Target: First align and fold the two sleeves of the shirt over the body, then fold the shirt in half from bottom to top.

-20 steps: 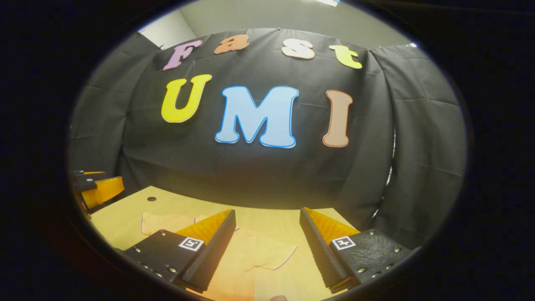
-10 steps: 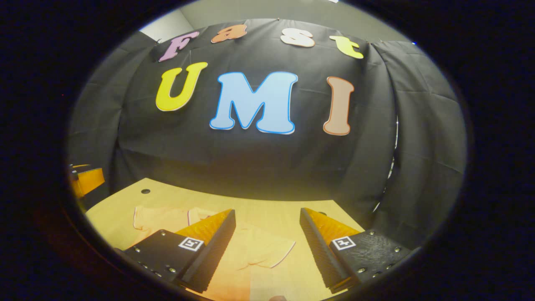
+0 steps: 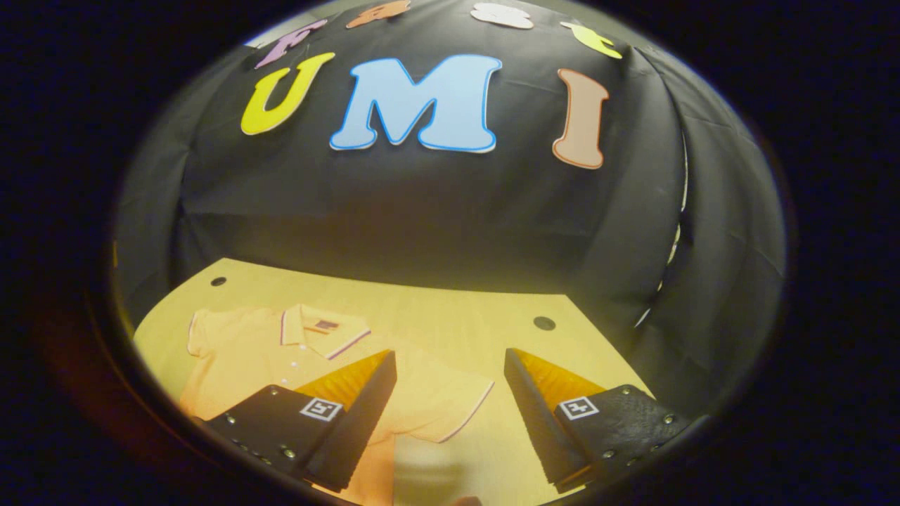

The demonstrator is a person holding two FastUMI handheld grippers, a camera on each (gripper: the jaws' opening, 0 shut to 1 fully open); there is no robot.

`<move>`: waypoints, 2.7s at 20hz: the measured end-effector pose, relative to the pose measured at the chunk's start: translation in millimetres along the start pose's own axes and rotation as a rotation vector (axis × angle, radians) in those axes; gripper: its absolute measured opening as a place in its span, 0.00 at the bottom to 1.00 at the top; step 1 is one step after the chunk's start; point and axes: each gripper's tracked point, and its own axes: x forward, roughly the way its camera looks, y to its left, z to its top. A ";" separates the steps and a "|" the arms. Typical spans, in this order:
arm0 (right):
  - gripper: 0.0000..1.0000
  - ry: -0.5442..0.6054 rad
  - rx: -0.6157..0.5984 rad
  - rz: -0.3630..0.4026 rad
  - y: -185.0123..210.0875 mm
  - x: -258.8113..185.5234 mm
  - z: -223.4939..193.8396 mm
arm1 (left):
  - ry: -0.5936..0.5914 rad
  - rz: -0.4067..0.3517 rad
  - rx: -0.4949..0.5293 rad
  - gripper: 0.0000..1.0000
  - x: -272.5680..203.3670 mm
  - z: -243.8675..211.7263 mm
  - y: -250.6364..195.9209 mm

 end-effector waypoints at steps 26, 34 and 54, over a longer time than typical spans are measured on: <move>0.96 0.343 0.132 -0.012 -24.6 125.0 -113.1 | 0.054 0.084 -0.001 0.95 -18.9 -21.0 -16.2; 0.56 0.366 0.182 0.012 -14.2 124.1 -114.6 | 0.036 0.058 -0.006 0.96 -21.0 -16.7 -17.7; 0.02 0.192 -0.010 0.104 58.2 94.2 -31.0 | 0.017 0.080 -0.053 0.96 -31.8 -18.2 31.2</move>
